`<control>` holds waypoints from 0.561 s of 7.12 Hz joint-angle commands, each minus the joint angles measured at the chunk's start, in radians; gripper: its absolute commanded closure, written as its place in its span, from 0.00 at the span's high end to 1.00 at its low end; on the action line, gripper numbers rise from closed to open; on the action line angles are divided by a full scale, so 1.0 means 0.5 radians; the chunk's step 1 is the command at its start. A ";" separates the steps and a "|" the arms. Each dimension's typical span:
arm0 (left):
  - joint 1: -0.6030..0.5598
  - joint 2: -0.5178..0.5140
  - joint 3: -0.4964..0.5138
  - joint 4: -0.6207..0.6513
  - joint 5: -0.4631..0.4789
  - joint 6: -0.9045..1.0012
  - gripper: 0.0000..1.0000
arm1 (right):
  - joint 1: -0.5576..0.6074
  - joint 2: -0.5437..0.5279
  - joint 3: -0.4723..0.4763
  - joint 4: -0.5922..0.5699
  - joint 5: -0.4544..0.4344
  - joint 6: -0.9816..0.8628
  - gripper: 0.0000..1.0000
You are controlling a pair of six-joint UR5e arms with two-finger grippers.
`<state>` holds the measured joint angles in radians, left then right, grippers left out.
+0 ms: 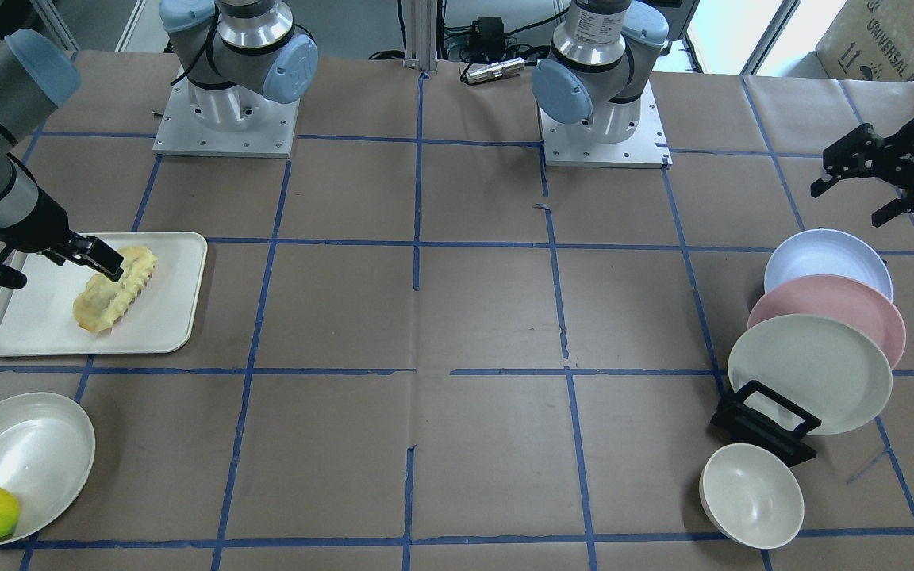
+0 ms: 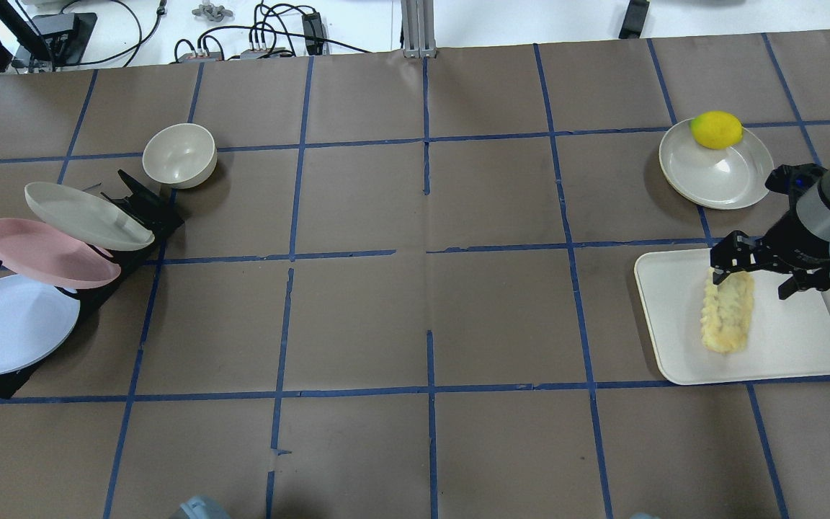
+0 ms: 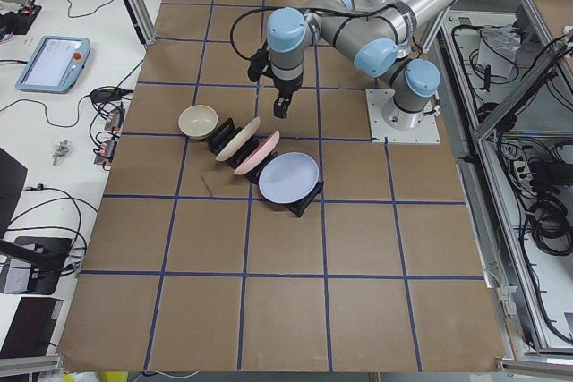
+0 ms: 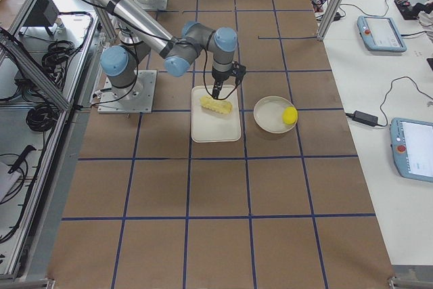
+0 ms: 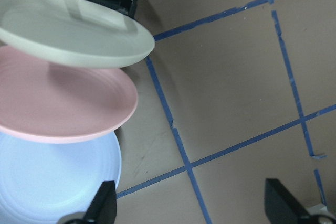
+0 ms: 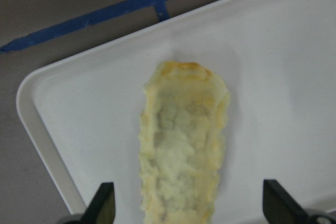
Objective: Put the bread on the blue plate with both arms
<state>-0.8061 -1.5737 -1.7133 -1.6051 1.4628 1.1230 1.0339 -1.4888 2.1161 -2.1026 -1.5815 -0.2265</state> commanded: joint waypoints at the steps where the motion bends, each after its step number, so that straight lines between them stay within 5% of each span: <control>1: 0.173 -0.238 0.051 0.007 -0.011 0.101 1.00 | -0.058 0.066 0.014 -0.026 0.006 -0.007 1.00; 4: 0.278 -0.604 0.177 0.075 -0.118 0.187 1.00 | -0.022 0.161 0.063 -0.139 0.000 0.057 0.99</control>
<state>-0.6775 -1.8093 -1.6644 -1.5758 1.4143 1.2066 1.0130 -1.4157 2.1347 -2.1616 -1.5857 -0.2174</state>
